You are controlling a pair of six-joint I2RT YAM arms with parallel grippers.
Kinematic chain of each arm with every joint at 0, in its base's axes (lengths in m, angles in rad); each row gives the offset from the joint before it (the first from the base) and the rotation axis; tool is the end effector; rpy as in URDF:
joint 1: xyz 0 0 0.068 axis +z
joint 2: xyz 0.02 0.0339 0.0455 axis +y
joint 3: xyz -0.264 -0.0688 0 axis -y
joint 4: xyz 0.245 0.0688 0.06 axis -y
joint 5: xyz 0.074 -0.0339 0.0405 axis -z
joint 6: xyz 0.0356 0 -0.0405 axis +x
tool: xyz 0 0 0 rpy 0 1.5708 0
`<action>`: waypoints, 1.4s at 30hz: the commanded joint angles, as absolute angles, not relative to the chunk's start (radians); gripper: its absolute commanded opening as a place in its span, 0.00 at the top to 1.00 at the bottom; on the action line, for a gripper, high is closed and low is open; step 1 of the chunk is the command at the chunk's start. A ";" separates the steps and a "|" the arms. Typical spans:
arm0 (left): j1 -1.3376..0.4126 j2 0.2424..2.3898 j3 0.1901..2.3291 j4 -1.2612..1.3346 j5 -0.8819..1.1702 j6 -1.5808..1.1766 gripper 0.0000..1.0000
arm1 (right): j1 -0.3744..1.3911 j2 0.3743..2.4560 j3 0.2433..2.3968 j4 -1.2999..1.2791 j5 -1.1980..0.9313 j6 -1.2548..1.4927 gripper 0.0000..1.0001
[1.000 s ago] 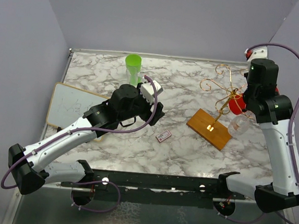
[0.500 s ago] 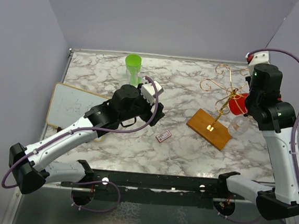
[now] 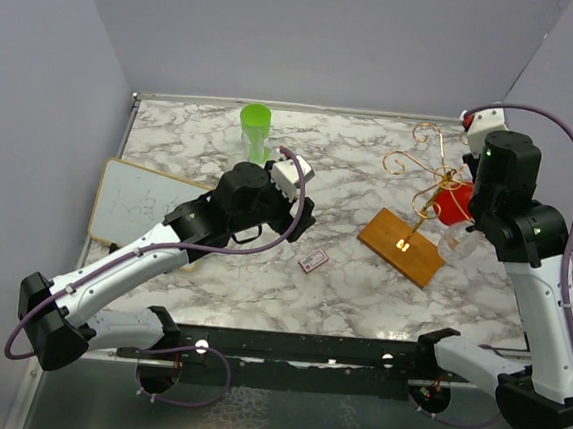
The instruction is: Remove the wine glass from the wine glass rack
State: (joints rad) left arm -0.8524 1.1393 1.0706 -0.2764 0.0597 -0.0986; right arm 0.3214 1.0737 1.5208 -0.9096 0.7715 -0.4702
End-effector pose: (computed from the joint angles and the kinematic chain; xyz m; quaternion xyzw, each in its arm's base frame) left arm 0.1703 -0.1981 0.3593 0.3169 0.7539 -0.2849 0.5000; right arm 0.1769 0.0327 0.4612 -0.1211 0.8033 -0.3553 0.4624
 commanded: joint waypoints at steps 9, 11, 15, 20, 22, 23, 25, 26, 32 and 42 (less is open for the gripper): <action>-0.857 1.144 1.063 -0.249 0.055 -0.099 0.22 | 0.366 1.111 1.547 -0.862 0.739 -0.520 0.99; -0.857 1.143 1.063 -0.249 0.055 -0.097 0.22 | 0.371 1.123 1.553 -0.858 0.744 -0.527 0.99; -0.856 1.141 1.063 -0.250 0.052 -0.097 0.22 | 0.376 1.146 1.571 -0.848 0.755 -0.539 0.99; -0.856 1.140 1.063 -0.249 0.054 -0.097 0.22 | 0.381 1.169 1.598 -0.841 0.758 -0.555 0.99; -0.857 1.140 1.063 -0.249 0.054 -0.097 0.22 | 0.381 1.176 1.605 -0.840 0.754 -0.561 0.99; -0.857 1.140 1.063 -0.250 0.054 -0.097 0.22 | 0.381 1.179 1.605 -0.838 0.753 -0.566 0.99; -0.857 1.140 1.063 -0.249 0.054 -0.097 0.22 | 0.382 1.185 1.606 -0.836 0.753 -0.574 0.99; -0.857 1.138 1.063 -0.249 0.054 -0.097 0.22 | 0.381 1.188 1.605 -0.835 0.756 -0.580 0.99; -0.857 1.139 1.061 -0.248 0.055 -0.097 0.22 | 0.383 1.201 1.610 -0.816 0.746 -0.624 0.99; -0.859 1.134 1.059 -0.245 0.055 -0.098 0.22 | 0.383 1.243 1.649 -0.784 0.792 -0.651 0.99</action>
State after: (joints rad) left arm -0.8528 1.1427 1.0687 -0.2760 0.0593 -0.0982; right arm 0.3786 1.2240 1.6047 -0.8398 0.7578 -0.6346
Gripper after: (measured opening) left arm 0.784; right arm 0.017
